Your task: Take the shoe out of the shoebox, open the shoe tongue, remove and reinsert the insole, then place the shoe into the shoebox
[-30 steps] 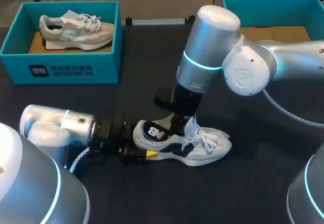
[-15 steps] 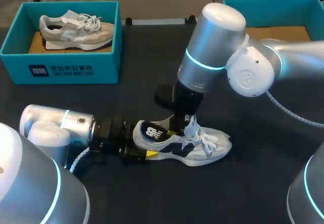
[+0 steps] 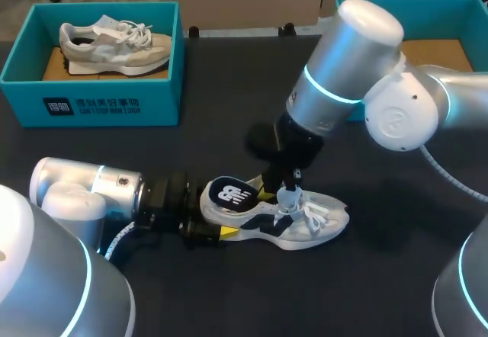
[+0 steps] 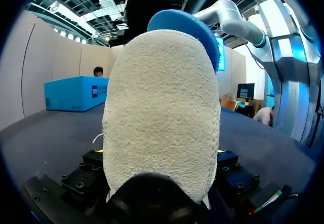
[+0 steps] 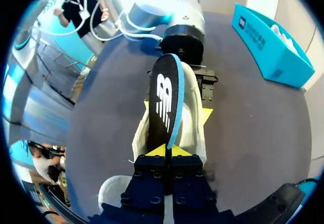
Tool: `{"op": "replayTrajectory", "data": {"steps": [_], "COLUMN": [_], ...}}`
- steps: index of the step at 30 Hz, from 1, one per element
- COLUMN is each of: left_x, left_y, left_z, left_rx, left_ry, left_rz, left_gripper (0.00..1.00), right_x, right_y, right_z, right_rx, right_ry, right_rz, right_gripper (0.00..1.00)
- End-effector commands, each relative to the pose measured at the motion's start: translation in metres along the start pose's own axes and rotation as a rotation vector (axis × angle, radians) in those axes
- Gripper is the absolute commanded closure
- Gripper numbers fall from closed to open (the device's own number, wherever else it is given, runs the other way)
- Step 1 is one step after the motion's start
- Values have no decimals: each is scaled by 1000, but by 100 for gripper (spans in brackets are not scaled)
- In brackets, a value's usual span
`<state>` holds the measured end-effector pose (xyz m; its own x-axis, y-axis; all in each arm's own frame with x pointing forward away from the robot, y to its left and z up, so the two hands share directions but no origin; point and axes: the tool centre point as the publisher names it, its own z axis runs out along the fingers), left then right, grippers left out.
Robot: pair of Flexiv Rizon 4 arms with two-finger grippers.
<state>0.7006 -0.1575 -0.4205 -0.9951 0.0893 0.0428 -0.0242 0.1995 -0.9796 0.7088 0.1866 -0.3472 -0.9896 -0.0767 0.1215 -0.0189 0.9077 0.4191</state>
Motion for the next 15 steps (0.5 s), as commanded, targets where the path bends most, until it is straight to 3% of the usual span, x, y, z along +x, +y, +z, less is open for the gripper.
{"op": "replayTrajectory", "data": {"steps": [1,15], "left_x": [-3,-3], "left_y": [6,6], "left_z": [1,1], "left_rx": [0,0], "left_ry": [-1,-1], "left_rz": [0,0], "left_gripper": [100,100], "right_x": [-7,-13], "right_y": [4,33], "right_z": [-1,4], "right_rx": [-1,11], "right_ry": [21,84], "right_rz": [-25,-129], "right_gripper": [100,100]}}
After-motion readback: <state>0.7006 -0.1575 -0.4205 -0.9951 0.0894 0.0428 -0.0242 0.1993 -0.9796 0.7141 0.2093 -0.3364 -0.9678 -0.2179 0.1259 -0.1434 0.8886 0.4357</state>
